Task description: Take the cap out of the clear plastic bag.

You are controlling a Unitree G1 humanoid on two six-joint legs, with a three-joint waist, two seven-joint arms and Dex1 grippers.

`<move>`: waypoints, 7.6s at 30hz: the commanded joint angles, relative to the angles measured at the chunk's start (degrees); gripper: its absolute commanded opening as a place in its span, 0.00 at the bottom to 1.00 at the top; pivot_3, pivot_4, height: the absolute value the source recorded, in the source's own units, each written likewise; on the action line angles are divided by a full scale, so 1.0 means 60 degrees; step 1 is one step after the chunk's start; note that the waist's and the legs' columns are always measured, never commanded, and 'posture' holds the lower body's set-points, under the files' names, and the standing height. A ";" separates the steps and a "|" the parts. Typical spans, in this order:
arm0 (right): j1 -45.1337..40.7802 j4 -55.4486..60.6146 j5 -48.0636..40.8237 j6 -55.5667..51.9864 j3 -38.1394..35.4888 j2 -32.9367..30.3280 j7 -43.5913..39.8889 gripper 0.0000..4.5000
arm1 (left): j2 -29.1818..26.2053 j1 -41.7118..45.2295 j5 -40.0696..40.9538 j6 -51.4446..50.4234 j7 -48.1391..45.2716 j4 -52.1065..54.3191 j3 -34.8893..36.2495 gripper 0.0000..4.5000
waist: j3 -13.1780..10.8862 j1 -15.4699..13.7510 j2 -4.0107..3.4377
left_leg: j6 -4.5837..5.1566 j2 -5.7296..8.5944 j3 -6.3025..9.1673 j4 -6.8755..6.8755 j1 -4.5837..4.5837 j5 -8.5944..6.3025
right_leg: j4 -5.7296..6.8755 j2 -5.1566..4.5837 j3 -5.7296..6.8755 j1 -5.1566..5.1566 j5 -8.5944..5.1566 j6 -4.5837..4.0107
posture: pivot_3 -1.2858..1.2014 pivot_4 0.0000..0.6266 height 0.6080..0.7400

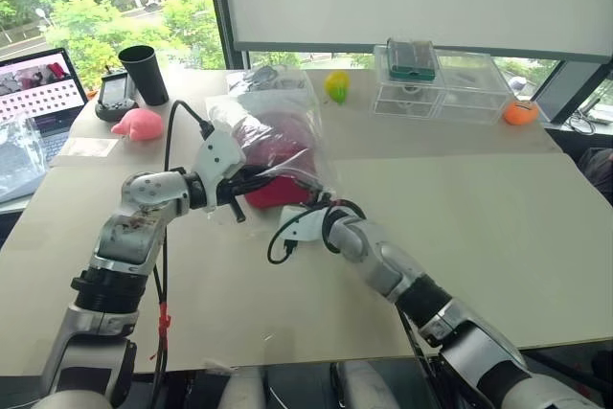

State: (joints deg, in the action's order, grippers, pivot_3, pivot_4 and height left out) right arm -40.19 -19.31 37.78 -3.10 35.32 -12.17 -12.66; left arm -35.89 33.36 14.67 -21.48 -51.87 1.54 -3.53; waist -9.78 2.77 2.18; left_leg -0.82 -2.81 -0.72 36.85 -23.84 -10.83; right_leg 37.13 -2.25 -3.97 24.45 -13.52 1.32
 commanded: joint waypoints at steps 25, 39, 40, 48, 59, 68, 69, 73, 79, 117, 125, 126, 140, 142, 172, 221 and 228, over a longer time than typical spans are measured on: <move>0.0160 -0.0026 -0.0516 0.0352 -0.0899 0.1037 -0.0039 0.01 | -0.0049 -0.0238 0.0152 -0.0217 0.0282 0.0914 0.0255 0.12 | 0.0001 -0.0004 0.0001 | 0.0000 -0.0001 0.0002 0.0000 0.0028 0.0000 | 0.0004 0.0000 0.0001 -0.0025 0.0001 -0.0001 | 0.52 0.24 1.00; 0.1745 0.4721 -0.2159 -0.1099 -0.2483 0.0230 -0.2211 0.01 | -0.0126 -0.0322 0.0217 -0.0261 0.0290 0.0984 0.0272 0.12 | 0.0001 -0.0058 0.0001 | 0.0000 0.0000 0.0004 0.0000 0.0014 0.0000 | -0.0001 0.0000 0.0004 -0.0019 -0.0001 0.0001 | 0.52 0.24 1.00; 0.1858 0.5082 -0.2267 -0.1160 -0.2561 0.0146 -0.2365 0.01 | -0.0121 -0.0316 0.0217 -0.0253 0.0286 0.0956 0.0265 0.12 | 0.0001 -0.0056 0.0001 | 0.0000 0.0000 0.0004 0.0000 0.0014 0.0000 | -0.0002 -0.0001 0.0004 -0.0020 -0.0001 0.0001 | 0.52 0.24 1.00; 0.1938 0.6305 -0.2365 -0.1669 -0.2324 -0.0165 -0.3084 0.01 | -0.0055 -0.0187 0.0166 -0.0150 0.0226 0.0714 0.0175 0.12 | 0.0001 -0.0029 0.0001 | 0.0000 0.0000 0.0003 0.0000 0.0017 0.0000 | 0.0001 0.0001 0.0003 -0.0017 -0.0006 0.0009 | 0.52 0.24 1.00; 0.1017 0.6208 -0.1155 -0.2070 -0.1398 -0.0475 -0.3586 0.01 | -0.0026 -0.0214 0.0125 -0.0090 0.0247 0.0629 0.0165 0.12 | 0.0001 -0.0029 0.0001 | -0.0001 0.0000 0.0002 0.0000 0.0016 0.0001 | 0.0001 0.0000 0.0003 -0.0015 -0.0010 0.0017 | 0.52 0.24 1.00; 0.0483 0.5318 0.1120 -0.1535 -0.0281 -0.1297 -0.3464 0.01 | -0.0022 -0.0329 0.0144 -0.0181 0.0346 0.0741 0.0192 0.12 | 0.0001 -0.0049 0.0001 | -0.0002 0.0001 0.0002 0.0000 0.0010 0.0001 | -0.0002 0.0000 0.0004 -0.0010 -0.0007 0.0010 | 0.52 0.24 1.00; 0.0623 0.5189 0.1187 -0.1372 -0.0270 -0.1424 -0.3362 0.01 | -0.0035 -0.0351 0.0151 -0.0198 0.0345 0.0764 0.0198 0.12 | 0.0001 -0.0049 0.0001 | -0.0002 0.0001 0.0002 0.0000 0.0010 0.0001 | -0.0002 0.0000 0.0005 -0.0011 -0.0006 0.0010 | 0.52 0.24 1.00; 0.1250 0.4964 0.1332 -0.0654 -0.0181 -0.1781 -0.2975 0.01 | -0.0113 -0.0505 0.0165 -0.0247 0.0315 0.0873 0.0203 0.12 | 0.0001 -0.0090 0.0002 | -0.0002 0.0002 0.0002 0.0000 0.0010 0.0001 | -0.0005 -0.0001 0.0006 -0.0013 -0.0007 0.0010 | 0.52 0.24 1.00; 0.2126 0.4901 0.1882 -0.0140 -0.0161 -0.1673 -0.1894 0.01 | -0.0180 -0.0707 0.0228 -0.0419 0.0297 0.1091 0.0230 0.12 | 0.0001 -0.0055 0.0002 | -0.0002 0.0001 0.0001 0.0000 0.0014 0.0001 | -0.0001 -0.0001 0.0003 -0.0013 -0.0009 0.0014 | 0.52 0.24 1.00; 0.4553 0.5509 0.3162 0.0723 -0.0141 -0.1038 -0.0675 0.01 | -0.0474 -0.1126 0.0520 -0.1294 0.0081 0.1636 0.0104 0.12 | 0.0009 -0.0046 0.0014 | -0.0003 -0.0001 -0.0002 -0.0002 0.0059 0.0001 | -0.0001 0.0000 -0.0003 -0.0048 -0.0042 0.0056 | 0.52 0.24 1.00; 0.6091 0.8330 0.0862 0.0667 -0.2153 -0.2120 -0.2336 0.01 | -0.0307 -0.0896 0.0400 -0.0918 -0.0032 0.1103 -0.0069 0.12 | 0.0009 -0.0115 0.0015 | -0.0004 0.0001 -0.0002 -0.0001 0.0053 0.0001 | -0.0006 -0.0003 -0.0002 -0.0049 -0.0045 0.0062 | 0.52 0.24 1.00; 0.6239 0.8684 0.0459 0.0680 -0.2356 -0.2226 -0.2552 0.01 | -0.0279 -0.0877 0.0387 -0.0859 -0.0045 0.1035 -0.0090 0.12 | 0.0009 -0.0113 0.0015 | -0.0003 0.0000 -0.0001 -0.0001 0.0055 0.0001 | -0.0006 -0.0003 -0.0001 -0.0049 -0.0045 0.0062 | 0.52 0.24 1.00; 0.5734 1.2276 -0.5893 -0.4602 -0.4770 -0.1902 -0.5673 0.01 | 0.0229 -0.0469 0.0103 -0.0195 -0.0150 0.0143 -0.0324 0.12 | 0.0009 -0.0091 0.0015 | -0.0003 0.0000 -0.0002 0.0000 0.0058 0.0001 | -0.0003 -0.0002 -0.0002 -0.0054 -0.0045 0.0062 | 0.52 0.24 1.00; 0.4922 1.2270 -0.7139 -0.5973 -0.5800 -0.1941 -0.6019 0.01 | 0.0292 -0.0419 0.0074 -0.0119 -0.0144 0.0052 -0.0336 0.12 | 0.0008 -0.0110 0.0016 | -0.0003 0.0001 -0.0002 0.0007 0.0058 0.0001 | -0.0004 -0.0003 -0.0001 -0.0057 -0.0043 0.0063 | 0.52 0.24 1.00; 0.0597 0.7306 -1.7291 -0.9097 -1.1978 -0.1832 -0.0614 0.01 | 0.0565 -0.0405 -0.0156 0.0362 -0.0082 -0.0292 -0.0197 0.12 | 0.0004 -0.0115 0.0010 | 0.0001 0.0006 0.0005 -0.0002 0.0006 0.0001 | -0.0019 -0.0009 0.0002 -0.0029 -0.0006 0.0014 | 0.52 0.24 1.00; 0.2695 0.3881 -0.2976 -0.1209 -0.1337 -0.2091 -0.4624 0.38 | 0.0447 -0.1435 0.0000 0.0272 0.0687 0.0591 0.0661 0.12 | 0.0002 -0.0051 0.0006 | 0.0000 0.0002 -0.0003 -0.0001 0.0064 0.0001 | -0.0005 -0.0003 -0.0005 -0.0059 -0.0015 0.0027 | 0.52 0.24 1.00; 0.2854 0.5726 -0.4750 -0.3472 -0.2094 -0.2283 -0.6440 0.64 | 0.0265 -0.1942 0.0159 0.0118 0.0726 0.0994 0.0937 0.12 | 0.0003 -0.0053 0.0007 | -0.0001 0.0001 -0.0002 -0.0001 0.0064 0.0001 | -0.0005 -0.0004 -0.0003 -0.0058 -0.0027 0.0048 | 0.52 0.24 1.00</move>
State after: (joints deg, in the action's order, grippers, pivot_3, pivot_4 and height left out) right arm -23.52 11.99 12.94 -19.25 24.73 -25.23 -48.08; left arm -33.67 22.18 14.48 -20.40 -47.76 4.92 0.45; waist -9.76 2.45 2.22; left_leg -0.82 -2.81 -0.73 36.84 -23.46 -10.82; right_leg 37.10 -2.27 -3.99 24.11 -13.68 1.60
